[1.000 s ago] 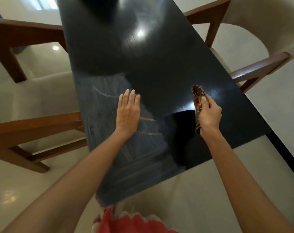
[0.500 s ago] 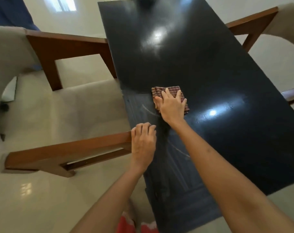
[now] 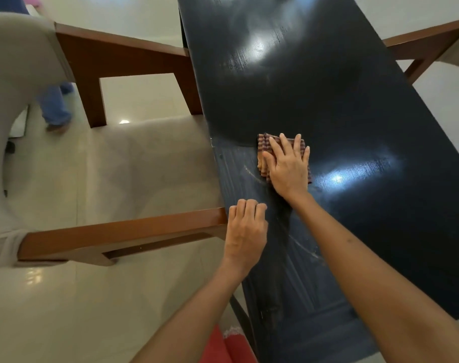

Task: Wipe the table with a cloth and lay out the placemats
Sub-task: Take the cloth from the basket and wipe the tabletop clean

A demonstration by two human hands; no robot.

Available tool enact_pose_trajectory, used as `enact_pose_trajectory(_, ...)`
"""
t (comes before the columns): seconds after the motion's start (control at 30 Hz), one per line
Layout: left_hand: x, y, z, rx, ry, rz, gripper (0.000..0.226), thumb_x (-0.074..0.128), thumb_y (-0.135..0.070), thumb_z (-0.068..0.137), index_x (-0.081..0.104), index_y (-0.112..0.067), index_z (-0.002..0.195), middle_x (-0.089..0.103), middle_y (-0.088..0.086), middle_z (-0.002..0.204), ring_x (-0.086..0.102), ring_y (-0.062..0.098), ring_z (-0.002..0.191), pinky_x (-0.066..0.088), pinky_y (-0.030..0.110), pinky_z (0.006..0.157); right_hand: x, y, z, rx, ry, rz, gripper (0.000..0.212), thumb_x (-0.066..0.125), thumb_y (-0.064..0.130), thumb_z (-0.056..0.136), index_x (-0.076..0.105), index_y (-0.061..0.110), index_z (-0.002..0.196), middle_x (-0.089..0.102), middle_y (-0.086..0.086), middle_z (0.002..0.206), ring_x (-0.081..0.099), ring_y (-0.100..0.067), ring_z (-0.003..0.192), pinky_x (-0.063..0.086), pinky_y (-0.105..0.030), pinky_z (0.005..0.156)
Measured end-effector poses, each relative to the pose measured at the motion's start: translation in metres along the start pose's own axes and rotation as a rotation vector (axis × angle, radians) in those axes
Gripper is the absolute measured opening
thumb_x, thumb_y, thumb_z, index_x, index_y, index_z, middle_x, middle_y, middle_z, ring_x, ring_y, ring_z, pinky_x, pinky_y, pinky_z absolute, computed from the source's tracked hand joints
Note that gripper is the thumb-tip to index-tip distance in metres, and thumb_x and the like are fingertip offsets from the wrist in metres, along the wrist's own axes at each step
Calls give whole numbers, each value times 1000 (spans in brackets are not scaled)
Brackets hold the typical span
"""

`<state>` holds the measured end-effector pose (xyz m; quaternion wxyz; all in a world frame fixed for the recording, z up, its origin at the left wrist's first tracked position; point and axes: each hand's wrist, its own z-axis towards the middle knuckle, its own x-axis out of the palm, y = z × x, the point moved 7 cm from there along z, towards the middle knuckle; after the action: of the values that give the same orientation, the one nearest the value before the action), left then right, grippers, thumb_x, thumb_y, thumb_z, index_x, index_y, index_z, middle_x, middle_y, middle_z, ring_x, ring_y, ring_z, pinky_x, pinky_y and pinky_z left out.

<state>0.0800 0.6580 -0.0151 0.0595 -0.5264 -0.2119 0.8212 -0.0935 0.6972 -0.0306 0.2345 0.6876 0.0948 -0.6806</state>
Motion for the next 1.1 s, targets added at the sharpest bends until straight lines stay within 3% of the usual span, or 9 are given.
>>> enact_pose_trajectory(0.13,-4,-1,1,22,-23,0,18,54,3,82,51,-12,71,45,5,68,40,22,66,33,34,61,12,54,13,-134,61,-78,62,21,57,97,37,26,148,31,-6,156,12,-41,146,8,-60,116)
enact_pose_trajectory(0.27,1,1,-2,39,-41,-35,18,51,6,78,56,-10,69,51,7,64,43,25,62,33,36,57,29,117,12,-374,114,-118,56,21,55,99,31,34,149,24,0,160,7,-36,148,5,-57,118)
enact_pose_trajectory(0.37,1,2,-2,28,-42,-51,20,46,4,80,58,-9,71,54,7,65,45,25,62,34,37,56,33,128,9,-465,124,-163,52,21,53,99,32,38,148,21,1,160,6,-35,148,6,-57,118)
enact_pose_trajectory(0.53,-4,2,-1,7,-22,-48,21,51,3,82,52,-11,67,47,6,63,41,23,61,31,35,58,25,91,-2,-395,102,-116,54,18,50,99,29,34,150,24,4,159,9,-31,149,9,-54,119)
enact_pose_trajectory(0.67,-5,5,0,-28,-37,-35,25,49,1,85,49,-12,64,44,5,61,39,22,62,32,35,59,5,10,-25,-214,47,-76,57,22,48,96,36,28,148,32,2,156,17,-32,147,12,-53,118)
enact_pose_trajectory(0.83,-5,7,-1,-47,-50,-34,27,44,-2,88,54,-11,65,48,4,62,41,20,63,35,34,59,-11,-75,-59,-42,79,-59,61,13,54,96,21,31,152,18,7,160,0,-24,150,3,-51,120)
enact_pose_trajectory(0.97,-9,11,-2,-103,-102,-77,23,42,-2,87,57,-11,71,50,3,68,44,21,67,38,35,61,-10,-54,-64,-11,47,-96,64,17,58,95,27,29,151,22,3,160,5,-31,149,6,-56,119)
enact_pose_trajectory(1.1,-18,22,-6,-220,-209,-249,18,42,-1,79,53,-14,81,50,5,75,46,24,71,38,37,66,1,16,-68,-176,60,-121,69,24,67,92,34,29,149,29,1,158,14,-35,147,11,-59,117)
